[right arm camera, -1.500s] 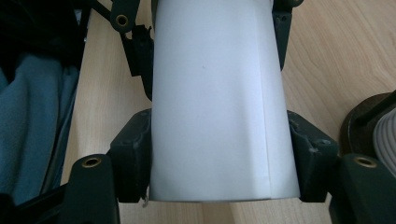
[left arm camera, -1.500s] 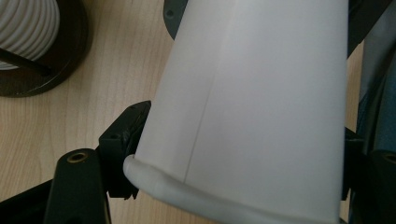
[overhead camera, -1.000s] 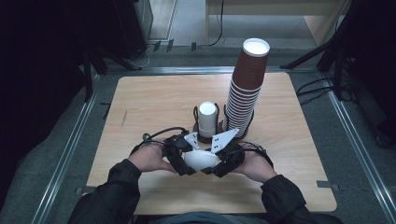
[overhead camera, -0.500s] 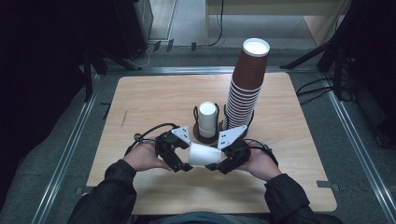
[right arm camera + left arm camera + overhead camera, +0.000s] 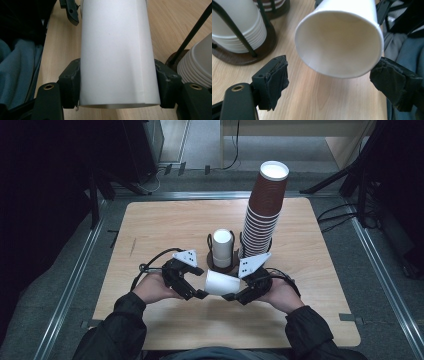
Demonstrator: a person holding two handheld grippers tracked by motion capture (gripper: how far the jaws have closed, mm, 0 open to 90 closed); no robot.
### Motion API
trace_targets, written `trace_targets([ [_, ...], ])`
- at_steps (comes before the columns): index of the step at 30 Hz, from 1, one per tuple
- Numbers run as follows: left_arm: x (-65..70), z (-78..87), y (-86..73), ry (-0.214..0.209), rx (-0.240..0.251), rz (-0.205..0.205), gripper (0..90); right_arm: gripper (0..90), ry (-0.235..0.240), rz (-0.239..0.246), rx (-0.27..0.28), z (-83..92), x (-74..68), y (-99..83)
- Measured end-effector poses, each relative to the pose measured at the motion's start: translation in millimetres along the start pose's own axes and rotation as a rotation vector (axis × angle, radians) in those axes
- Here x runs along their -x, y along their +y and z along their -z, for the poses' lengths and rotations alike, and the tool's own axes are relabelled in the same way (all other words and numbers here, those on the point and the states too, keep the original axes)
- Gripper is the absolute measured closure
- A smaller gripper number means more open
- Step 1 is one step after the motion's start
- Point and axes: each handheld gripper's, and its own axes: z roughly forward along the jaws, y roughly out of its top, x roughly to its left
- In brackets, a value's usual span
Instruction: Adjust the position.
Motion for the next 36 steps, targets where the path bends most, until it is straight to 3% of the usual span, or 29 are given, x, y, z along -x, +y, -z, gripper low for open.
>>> trace_targets([
  [9, 1.9, -6.4, 0.7, -0.06, 0.075, 0.01, 13.2, 34.0, 0.041, -0.001, 0.049, 2.9, -0.6, 0.5],
  [15, 4.9, -8.9, 3.0, -0.075, 0.11, -0.006, 13.7, 33.9, 0.067, 0.001, 0.084, 4.0, -1.6, 2.4],
  [22, 4.2, -7.1, 2.8, -0.114, 0.151, 0.004, 21.7, 34.0, 0.085, 0.0, 0.091, 2.3, -2.2, 3.1],
  [32, 2.8, -5.6, 1.7, -0.135, 0.137, -0.01, 27.7, 34.0, 0.101, -0.022, 0.081, 2.1, -1.1, 2.7],
  [36, 2.7, -4.6, 2.2, -0.121, 0.106, 0.01, 27.3, 26.7, 0.09, -0.029, 0.052, 0.1, -1.5, 2.9],
])
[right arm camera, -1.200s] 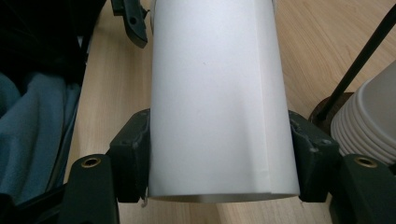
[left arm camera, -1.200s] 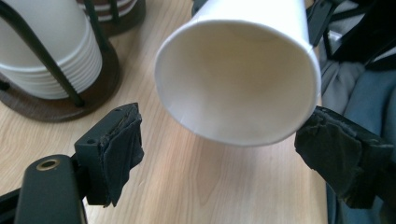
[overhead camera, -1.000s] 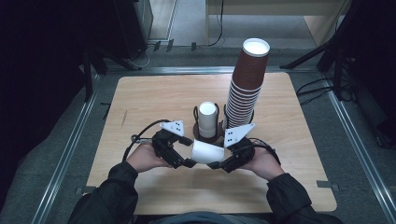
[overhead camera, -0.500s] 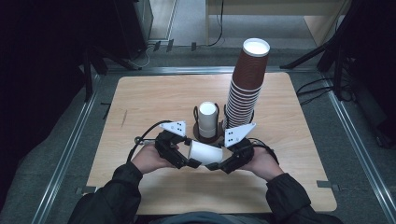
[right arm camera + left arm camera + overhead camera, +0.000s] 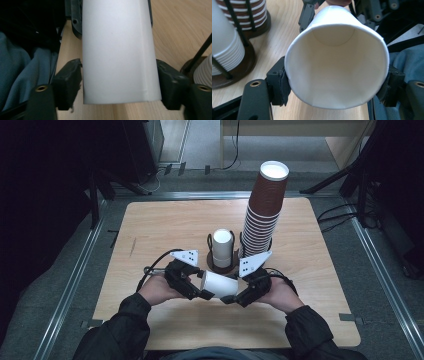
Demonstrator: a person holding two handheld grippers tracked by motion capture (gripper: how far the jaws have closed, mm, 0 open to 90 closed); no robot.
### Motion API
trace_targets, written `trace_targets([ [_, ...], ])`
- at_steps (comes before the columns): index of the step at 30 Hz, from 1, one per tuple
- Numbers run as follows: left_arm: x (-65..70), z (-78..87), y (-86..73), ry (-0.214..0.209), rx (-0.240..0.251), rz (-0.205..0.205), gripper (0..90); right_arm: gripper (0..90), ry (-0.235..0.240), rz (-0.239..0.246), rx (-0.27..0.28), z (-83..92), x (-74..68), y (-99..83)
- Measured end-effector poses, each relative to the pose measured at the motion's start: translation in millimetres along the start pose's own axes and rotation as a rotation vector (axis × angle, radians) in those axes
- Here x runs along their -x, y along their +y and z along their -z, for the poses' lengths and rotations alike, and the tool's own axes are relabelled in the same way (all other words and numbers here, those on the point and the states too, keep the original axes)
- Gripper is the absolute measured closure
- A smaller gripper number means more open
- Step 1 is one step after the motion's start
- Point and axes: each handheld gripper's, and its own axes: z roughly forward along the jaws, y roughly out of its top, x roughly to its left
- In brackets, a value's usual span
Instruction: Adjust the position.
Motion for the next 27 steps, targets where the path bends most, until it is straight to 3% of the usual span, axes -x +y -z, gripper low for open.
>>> trace_targets([
  [3, 1.4, 3.8, 0.8, 0.01, -0.016, -0.002, 27.1, 21.7, -0.016, -0.023, -0.025, -0.8, 0.6, 0.3],
  [9, 1.9, 10.2, 2.4, 0.061, -0.055, -0.012, 27.0, 21.6, -0.038, -0.027, -0.062, -2.4, 2.3, -2.7],
  [16, 1.0, 12.7, 5.6, 0.084, -0.099, -0.014, 27.0, 22.3, -0.064, -0.03, -0.094, -4.4, 3.7, -4.2],
  [20, 1.6, 12.7, 8.2, 0.113, -0.174, -0.032, 26.7, 22.4, -0.07, -0.029, -0.108, -6.0, 3.4, -4.6],
  [27, 2.2, 8.9, 10.8, 0.144, -0.214, -0.029, 26.8, 22.5, -0.081, -0.019, -0.116, -7.7, 3.9, -4.8],
])
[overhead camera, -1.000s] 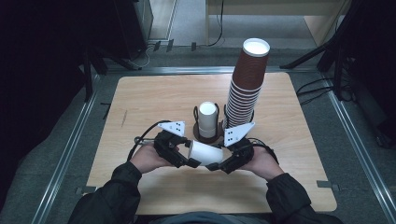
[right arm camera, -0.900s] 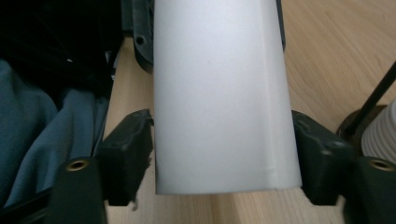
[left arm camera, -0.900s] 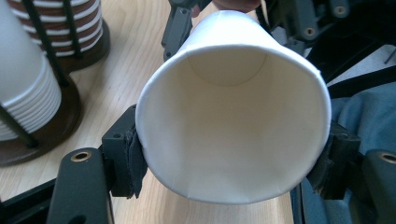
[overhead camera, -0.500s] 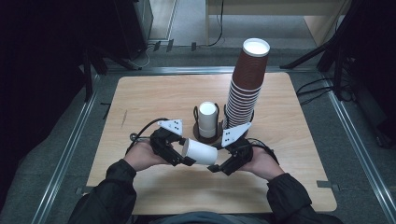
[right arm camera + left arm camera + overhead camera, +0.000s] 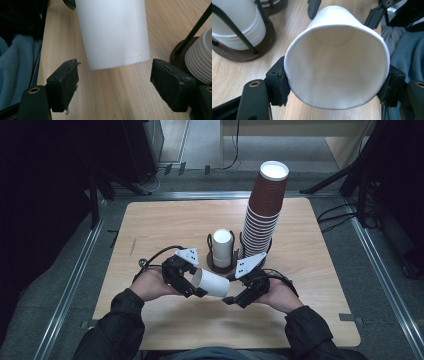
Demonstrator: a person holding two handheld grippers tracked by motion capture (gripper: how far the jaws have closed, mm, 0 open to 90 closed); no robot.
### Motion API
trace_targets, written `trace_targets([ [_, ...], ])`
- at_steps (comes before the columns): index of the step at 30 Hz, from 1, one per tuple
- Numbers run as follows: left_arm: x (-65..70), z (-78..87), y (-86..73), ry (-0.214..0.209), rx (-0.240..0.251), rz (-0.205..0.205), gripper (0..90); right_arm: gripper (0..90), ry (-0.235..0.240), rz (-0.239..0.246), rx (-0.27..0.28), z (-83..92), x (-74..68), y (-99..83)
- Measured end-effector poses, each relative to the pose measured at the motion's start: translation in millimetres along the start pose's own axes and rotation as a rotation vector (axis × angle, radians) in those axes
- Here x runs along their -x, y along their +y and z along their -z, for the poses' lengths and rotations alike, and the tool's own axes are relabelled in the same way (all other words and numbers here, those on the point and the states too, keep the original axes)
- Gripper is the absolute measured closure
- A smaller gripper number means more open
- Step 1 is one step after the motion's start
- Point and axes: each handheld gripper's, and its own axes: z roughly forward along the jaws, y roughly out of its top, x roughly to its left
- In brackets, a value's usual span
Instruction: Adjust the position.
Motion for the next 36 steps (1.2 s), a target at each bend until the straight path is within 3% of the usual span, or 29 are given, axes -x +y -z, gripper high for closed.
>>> trace_targets([
  [4, -0.4, -5.4, 1.2, 0.026, -0.034, -0.005, 26.8, 22.6, -0.002, -0.006, -0.011, -0.6, -0.5, -0.1],
  [14, -0.9, -18.2, 4.7, 0.042, -0.12, -0.012, 26.8, 22.7, -0.02, 0.024, -0.03, -6.8, -1.0, 0.9],
  [27, 4.3, -25.5, 12.9, -0.002, -0.136, -0.026, 27.2, 24.1, -0.024, 0.053, -0.087, -19.4, -4.6, 1.6],
  [31, 6.4, -28.0, 14.9, -0.011, -0.141, -0.04, 26.9, 25.5, -0.018, 0.066, -0.091, -22.5, -6.1, 2.9],
  [36, 6.8, -30.3, 15.8, -0.022, -0.14, -0.028, 26.4, 29.4, -0.009, 0.079, -0.09, -25.6, -7.3, 4.1],
])
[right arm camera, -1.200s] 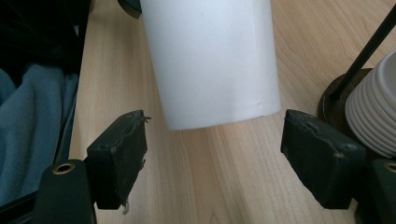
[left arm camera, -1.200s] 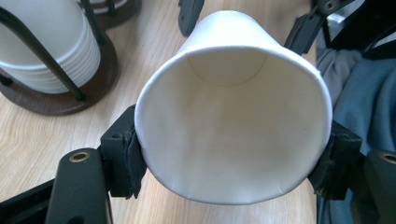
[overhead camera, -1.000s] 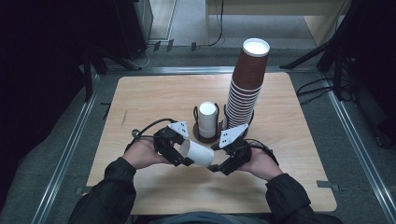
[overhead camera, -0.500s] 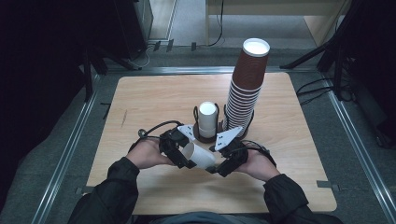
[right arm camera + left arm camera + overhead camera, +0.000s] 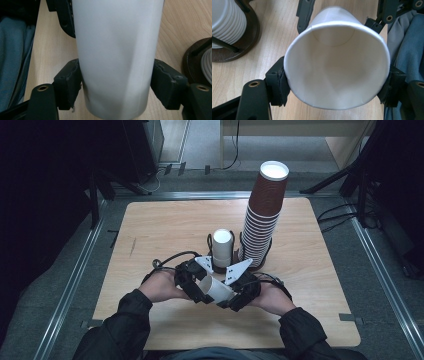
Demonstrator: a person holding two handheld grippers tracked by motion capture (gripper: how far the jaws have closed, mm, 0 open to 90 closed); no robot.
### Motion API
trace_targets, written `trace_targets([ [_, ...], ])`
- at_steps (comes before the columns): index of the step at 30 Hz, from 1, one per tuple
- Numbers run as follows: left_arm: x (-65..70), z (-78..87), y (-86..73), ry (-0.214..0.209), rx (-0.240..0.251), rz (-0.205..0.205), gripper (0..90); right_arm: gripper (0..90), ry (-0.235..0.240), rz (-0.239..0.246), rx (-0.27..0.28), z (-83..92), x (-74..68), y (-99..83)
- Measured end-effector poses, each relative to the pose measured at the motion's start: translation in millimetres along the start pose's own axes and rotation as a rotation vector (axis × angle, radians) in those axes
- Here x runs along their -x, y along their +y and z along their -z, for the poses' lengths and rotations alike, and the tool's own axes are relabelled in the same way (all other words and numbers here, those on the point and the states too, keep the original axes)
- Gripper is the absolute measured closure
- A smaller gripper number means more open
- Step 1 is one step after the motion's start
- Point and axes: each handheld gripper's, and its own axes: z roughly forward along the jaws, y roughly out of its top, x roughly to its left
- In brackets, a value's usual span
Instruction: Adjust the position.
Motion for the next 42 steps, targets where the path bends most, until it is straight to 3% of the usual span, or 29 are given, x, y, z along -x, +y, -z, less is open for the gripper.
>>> trace_targets([
  [12, 1.9, -3.3, 0.1, -0.006, -0.018, 0.0, 23.4, 33.7, 0.01, 0.026, -0.018, -1.3, -3.2, 1.6],
  [22, -0.5, 5.4, -2.4, 0.036, 0.038, 0.032, 11.0, 33.6, -0.012, 0.011, 0.0, 6.7, 1.0, -1.2],
  [32, -3.5, 14.9, -16.1, 0.035, 0.107, 0.059, 11.0, 33.4, -0.033, -0.012, 0.04, 14.9, 4.5, -3.6],
  [42, -7.9, 18.6, -21.0, 0.037, 0.217, 0.103, 10.7, 33.4, -0.045, -0.037, 0.079, 20.6, 9.3, -7.0],
])
